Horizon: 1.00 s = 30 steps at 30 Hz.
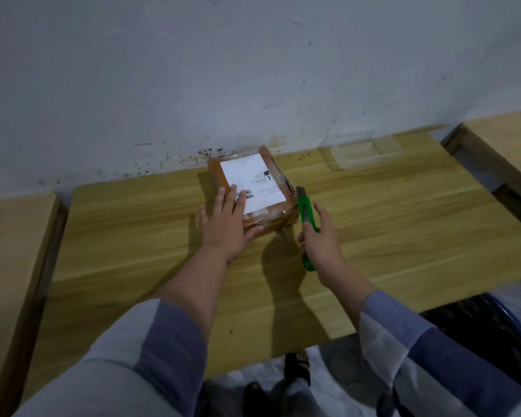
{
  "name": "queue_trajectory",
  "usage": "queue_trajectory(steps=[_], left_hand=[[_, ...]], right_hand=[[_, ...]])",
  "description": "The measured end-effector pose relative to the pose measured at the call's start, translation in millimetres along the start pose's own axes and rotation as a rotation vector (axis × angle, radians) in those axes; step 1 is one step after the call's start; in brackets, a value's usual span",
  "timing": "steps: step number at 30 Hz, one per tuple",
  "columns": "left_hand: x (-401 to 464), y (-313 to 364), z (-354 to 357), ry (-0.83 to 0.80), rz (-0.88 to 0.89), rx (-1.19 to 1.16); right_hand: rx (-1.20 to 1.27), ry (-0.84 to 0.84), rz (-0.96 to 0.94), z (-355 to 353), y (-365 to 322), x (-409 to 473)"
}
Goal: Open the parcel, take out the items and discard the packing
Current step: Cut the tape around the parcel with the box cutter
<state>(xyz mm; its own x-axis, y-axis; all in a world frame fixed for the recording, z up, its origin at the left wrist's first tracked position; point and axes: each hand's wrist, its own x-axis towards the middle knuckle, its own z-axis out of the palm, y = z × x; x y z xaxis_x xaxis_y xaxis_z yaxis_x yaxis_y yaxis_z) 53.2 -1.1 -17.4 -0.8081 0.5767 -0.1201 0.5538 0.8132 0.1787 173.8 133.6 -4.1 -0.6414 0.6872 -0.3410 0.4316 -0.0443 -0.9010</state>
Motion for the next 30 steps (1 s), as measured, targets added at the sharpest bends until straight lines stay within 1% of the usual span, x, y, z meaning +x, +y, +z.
queue_trajectory(steps=[3,6,9,13,15,18,23,27,30], left_hand=[[-1,11,0,-0.016,-0.018,-0.022],[0,15,1,-0.014,-0.007,0.007],[1,5,-2,-0.024,0.067,0.057],[4,-17,-10,-0.026,0.213,0.150],[6,-23,-14,-0.033,0.249,0.187],[8,-20,-16,-0.042,0.246,0.213],[9,-11,-10,-0.009,0.226,0.253],[12,-7,-6,0.003,0.242,0.317],[13,-4,-5,-0.011,0.236,0.279]], right_hand=[[0.084,0.024,0.066,3,2,-9],[0.133,0.076,0.118,7,6,-13],[0.178,0.062,0.161,11,9,-15],[0.236,0.021,0.200,15,5,-15],[0.252,0.020,0.205,17,4,-15],[0.249,0.018,0.212,16,0,-12],[0.264,-0.012,0.240,11,-8,-3],[0.230,-0.029,0.227,23,-3,-9],[0.194,-0.016,0.213,31,-1,-9]])
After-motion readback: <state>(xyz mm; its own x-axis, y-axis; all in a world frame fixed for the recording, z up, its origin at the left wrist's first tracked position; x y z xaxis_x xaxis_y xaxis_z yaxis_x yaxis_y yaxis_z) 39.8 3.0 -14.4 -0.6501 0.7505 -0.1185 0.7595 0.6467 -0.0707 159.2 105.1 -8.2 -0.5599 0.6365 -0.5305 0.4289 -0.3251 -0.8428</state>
